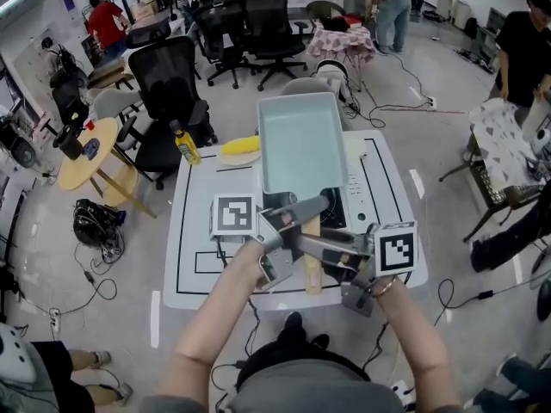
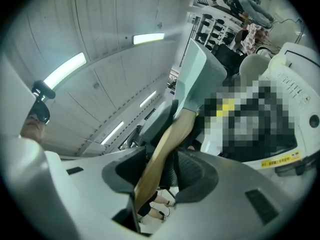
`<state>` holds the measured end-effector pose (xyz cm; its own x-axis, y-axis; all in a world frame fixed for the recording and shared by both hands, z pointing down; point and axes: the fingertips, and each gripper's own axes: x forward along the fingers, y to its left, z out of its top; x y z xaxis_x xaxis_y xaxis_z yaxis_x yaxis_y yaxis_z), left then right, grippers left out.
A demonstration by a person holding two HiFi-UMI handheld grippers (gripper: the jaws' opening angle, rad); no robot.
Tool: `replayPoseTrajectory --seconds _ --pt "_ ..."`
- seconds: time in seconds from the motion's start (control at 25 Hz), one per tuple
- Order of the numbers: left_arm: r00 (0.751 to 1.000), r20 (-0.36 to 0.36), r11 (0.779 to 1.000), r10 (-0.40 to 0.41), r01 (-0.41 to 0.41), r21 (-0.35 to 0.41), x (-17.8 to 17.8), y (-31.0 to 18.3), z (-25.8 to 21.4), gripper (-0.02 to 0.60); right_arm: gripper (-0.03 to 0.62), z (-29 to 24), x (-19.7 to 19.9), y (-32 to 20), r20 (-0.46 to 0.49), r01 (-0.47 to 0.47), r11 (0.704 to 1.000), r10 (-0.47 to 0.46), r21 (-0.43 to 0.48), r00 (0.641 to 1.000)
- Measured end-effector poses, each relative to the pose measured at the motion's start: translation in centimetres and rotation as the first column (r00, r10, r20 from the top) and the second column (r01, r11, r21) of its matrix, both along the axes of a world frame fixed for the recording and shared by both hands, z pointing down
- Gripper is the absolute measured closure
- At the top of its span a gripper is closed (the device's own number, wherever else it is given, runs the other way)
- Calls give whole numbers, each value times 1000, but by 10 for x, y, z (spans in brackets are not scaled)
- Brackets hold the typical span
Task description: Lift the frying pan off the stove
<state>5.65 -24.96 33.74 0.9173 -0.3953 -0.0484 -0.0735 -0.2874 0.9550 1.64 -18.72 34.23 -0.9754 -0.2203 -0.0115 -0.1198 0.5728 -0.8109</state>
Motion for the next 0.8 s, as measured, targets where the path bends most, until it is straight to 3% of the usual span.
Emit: replayPoseTrajectory --seconds 0.8 --pt "1000 -1 1000 -6 6 6 -4 1 -6 419 414 -9 -3 1 14 17 1000 -17 23 1000"
